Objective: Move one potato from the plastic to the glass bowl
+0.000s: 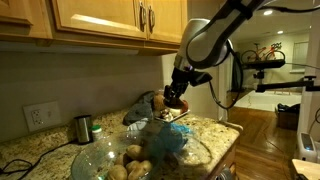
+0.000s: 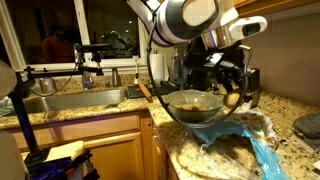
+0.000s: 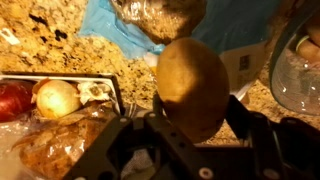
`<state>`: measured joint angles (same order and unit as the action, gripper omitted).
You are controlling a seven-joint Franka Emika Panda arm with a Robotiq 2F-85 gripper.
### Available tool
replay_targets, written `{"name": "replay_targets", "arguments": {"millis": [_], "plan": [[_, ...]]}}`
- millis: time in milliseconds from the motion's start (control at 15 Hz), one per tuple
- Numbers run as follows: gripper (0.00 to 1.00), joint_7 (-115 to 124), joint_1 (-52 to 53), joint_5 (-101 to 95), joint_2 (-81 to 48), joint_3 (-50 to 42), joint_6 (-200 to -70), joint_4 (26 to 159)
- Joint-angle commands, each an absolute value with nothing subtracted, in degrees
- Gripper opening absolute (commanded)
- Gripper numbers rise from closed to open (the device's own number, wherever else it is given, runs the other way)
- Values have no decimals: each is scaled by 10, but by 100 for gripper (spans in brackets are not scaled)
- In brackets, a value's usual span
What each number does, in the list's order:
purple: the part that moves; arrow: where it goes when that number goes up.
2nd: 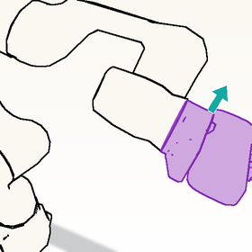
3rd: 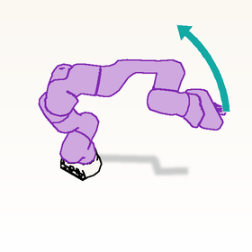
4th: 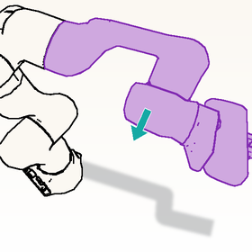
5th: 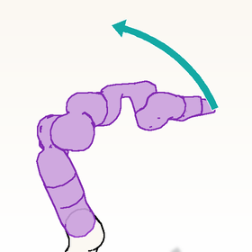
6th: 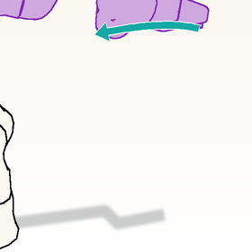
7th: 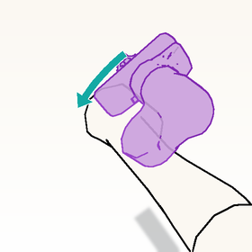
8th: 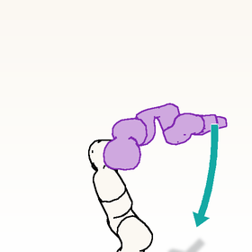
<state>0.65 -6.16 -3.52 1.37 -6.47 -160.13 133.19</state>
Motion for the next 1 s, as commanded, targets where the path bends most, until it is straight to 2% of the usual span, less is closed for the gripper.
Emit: {"name": "replay_targets", "arguments": {"millis": [0,467,933], "plan": [[37,-77,-51,32,28,-58,-1534,1289],[37,-170,-42,100,-13,-37,-1405,1201],[37,-207,-35,97,-76,0,-1391,1162]]}}
